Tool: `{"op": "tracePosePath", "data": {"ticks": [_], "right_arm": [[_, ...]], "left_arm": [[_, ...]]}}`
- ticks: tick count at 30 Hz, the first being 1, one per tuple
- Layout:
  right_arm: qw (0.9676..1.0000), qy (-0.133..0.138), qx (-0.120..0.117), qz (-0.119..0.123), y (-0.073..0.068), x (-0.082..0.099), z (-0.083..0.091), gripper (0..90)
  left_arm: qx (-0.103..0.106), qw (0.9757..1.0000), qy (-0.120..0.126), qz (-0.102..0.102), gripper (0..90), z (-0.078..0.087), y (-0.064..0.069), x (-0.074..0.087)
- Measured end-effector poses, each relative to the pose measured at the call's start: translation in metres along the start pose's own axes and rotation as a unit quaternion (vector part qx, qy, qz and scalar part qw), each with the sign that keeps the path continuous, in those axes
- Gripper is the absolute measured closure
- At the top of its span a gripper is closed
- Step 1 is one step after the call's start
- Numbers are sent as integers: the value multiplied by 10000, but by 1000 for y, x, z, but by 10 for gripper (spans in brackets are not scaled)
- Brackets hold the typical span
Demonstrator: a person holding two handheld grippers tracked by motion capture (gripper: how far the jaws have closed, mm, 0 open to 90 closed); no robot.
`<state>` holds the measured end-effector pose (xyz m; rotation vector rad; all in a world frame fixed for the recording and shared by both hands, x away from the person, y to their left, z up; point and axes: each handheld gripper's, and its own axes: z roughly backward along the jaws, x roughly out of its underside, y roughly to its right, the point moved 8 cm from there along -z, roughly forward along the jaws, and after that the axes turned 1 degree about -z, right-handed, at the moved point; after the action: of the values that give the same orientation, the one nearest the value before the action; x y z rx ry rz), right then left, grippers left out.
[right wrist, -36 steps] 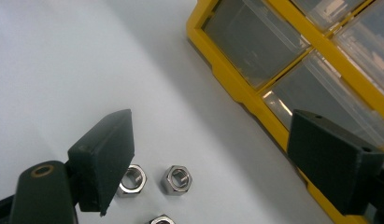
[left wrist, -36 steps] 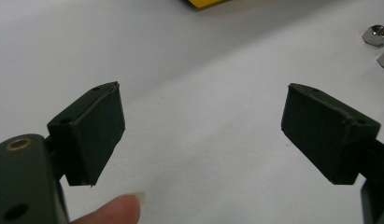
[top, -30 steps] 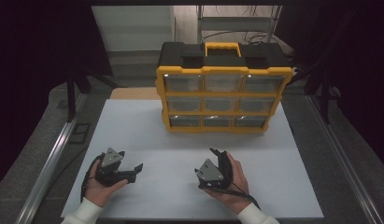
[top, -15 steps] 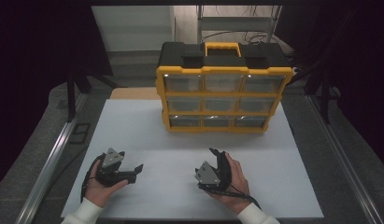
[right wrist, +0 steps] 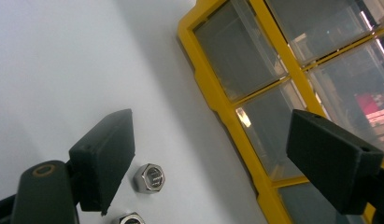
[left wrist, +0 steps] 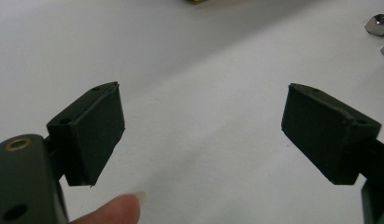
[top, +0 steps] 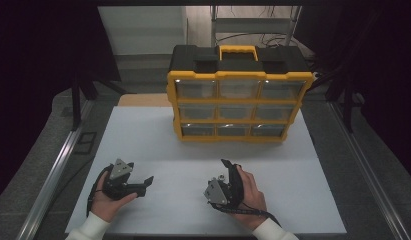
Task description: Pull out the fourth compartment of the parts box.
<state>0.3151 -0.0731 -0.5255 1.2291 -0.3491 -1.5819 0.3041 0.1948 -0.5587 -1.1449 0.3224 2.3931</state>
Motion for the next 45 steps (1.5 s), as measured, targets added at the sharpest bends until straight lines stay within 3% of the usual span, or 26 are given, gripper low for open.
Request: {"op": "tracePosePath", "data": {"ticks": [18,29,45], "right_arm": [[9991,126,173,376,-3,-13,-4,158],[9975,245,376,550,5,-24,-3,154],[9965,336,482,593,19,-32,-6,152]], "left_arm": [[-35,10000,-3,13,134,0,-2,0],[-38,10000,-22,11,134,0,-2,1],[-51,10000,-24,6,134,0,-1,0]]}}
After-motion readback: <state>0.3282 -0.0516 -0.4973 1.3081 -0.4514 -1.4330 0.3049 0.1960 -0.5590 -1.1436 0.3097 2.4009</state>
